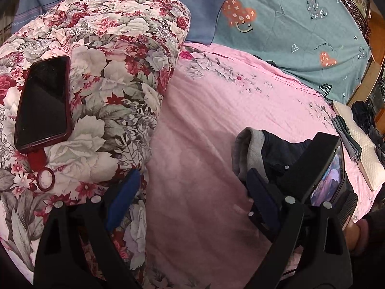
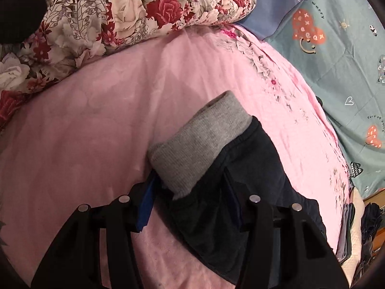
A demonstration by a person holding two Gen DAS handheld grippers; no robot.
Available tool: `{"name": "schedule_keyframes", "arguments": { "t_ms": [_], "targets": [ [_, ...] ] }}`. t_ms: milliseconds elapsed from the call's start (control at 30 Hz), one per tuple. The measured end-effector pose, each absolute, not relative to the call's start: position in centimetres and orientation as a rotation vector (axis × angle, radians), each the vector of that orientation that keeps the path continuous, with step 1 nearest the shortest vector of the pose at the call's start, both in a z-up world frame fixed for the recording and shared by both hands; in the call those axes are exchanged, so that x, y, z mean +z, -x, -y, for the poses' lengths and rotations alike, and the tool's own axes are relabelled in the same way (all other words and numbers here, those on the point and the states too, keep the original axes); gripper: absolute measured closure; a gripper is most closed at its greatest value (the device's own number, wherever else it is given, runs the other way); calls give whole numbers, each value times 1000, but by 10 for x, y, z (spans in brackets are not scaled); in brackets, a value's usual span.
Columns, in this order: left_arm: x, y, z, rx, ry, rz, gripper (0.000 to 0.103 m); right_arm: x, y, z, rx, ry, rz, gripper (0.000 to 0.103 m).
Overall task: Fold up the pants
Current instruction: 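Grasp the grey cuff end with the right tool and lift it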
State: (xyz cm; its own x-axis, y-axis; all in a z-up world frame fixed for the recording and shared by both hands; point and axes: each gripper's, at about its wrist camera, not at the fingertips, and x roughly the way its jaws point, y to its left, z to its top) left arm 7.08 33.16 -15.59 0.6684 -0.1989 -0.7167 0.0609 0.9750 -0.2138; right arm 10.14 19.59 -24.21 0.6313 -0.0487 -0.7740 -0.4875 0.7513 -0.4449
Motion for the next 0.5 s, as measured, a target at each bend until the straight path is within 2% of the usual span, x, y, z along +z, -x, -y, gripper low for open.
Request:
{"name": "schedule_keyframes", "arguments": {
  "t_ms": [133,233,500],
  "targets": [
    [-155,-74,-328,-157,171,-833,12,-237,-99,-191,275,687,-853,74],
    [-153,-77,-323,-159,151,-830,12,-230,-97,-187,271,663,-843,81],
    [-144,-88,-303,-190,101,-827,12,-179,-98,-152,279,423,-827,84]
  ]
}}
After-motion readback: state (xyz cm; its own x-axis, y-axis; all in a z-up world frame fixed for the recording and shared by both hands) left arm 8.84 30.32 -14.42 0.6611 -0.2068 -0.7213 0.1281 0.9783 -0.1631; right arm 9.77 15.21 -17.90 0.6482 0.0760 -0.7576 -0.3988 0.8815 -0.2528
